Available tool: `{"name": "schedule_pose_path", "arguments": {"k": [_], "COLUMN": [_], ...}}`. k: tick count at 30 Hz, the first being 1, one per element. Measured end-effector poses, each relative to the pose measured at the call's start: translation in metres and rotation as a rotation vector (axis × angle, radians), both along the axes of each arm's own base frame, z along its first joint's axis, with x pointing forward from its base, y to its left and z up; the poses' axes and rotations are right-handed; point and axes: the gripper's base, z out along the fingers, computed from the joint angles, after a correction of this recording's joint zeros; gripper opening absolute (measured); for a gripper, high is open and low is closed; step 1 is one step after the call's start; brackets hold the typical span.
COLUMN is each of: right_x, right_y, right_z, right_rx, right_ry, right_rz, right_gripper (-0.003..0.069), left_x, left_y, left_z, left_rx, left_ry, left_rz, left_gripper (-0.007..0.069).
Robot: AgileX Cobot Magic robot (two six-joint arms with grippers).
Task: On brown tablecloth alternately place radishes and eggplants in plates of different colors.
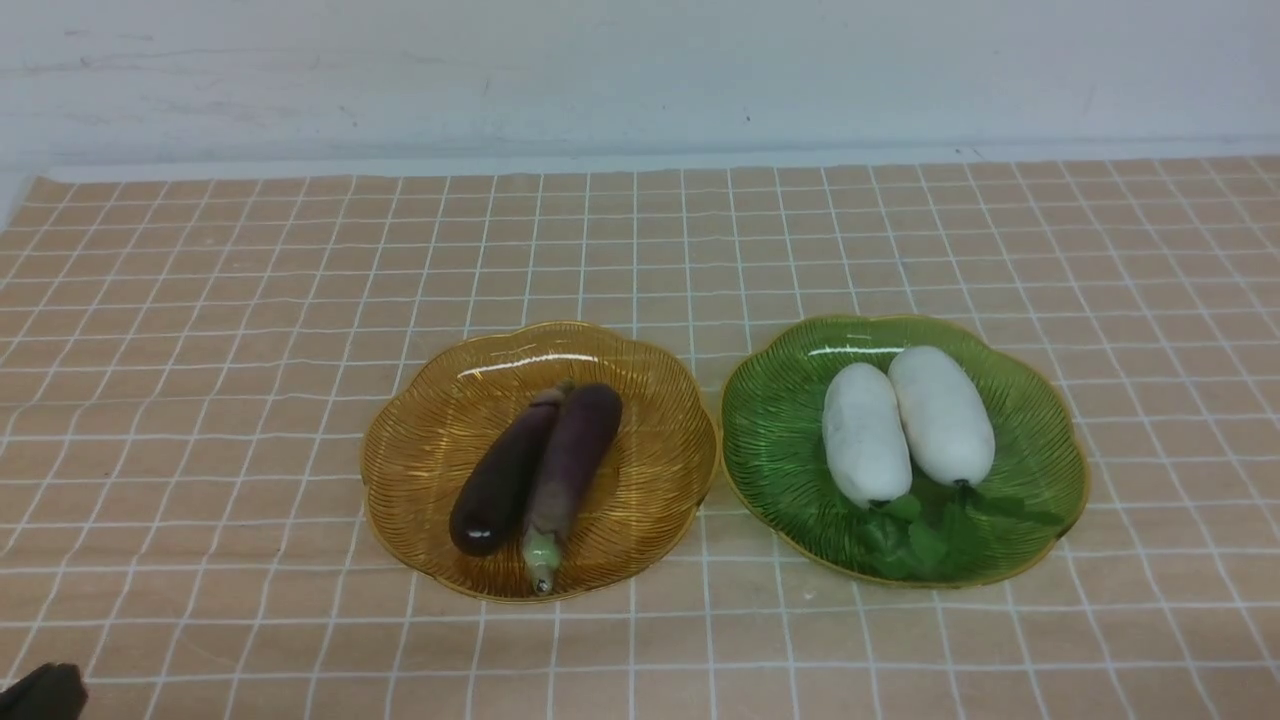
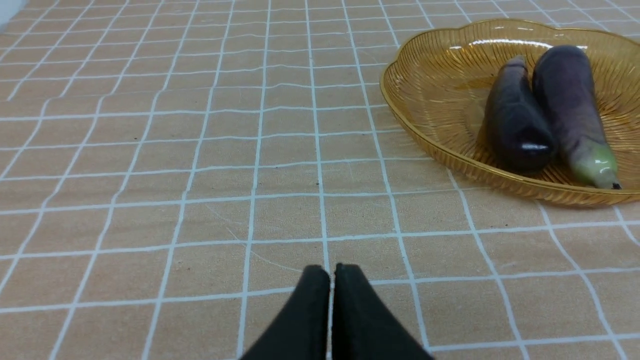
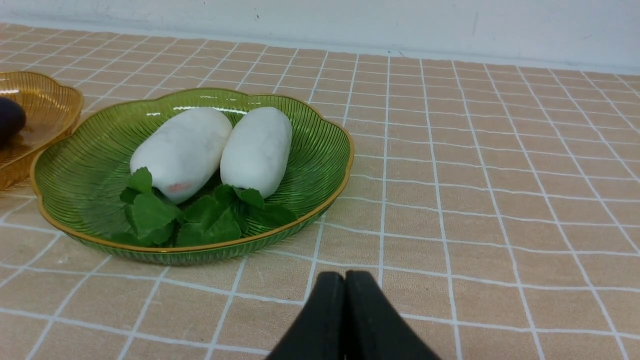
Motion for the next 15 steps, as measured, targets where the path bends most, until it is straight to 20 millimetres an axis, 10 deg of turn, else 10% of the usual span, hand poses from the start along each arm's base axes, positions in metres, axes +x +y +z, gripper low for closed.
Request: {"name": "schedule_pose_path", "arguments": {"k": [15], "right_x": [0.0000], "right_y": [0.0000], "right_z": [0.0000], "right_rx": [0.000], "right_ry": [0.000], "right_rz": [0.000], "right_gripper": [-0.0016], "left_x": [0.0000], "left_y": [-0.0001], "left_z": [0.0000], "left_rx": [0.007], "left_ry": [-0.001], "left_rz": [-0.004], "left_gripper": [-0.0003]}}
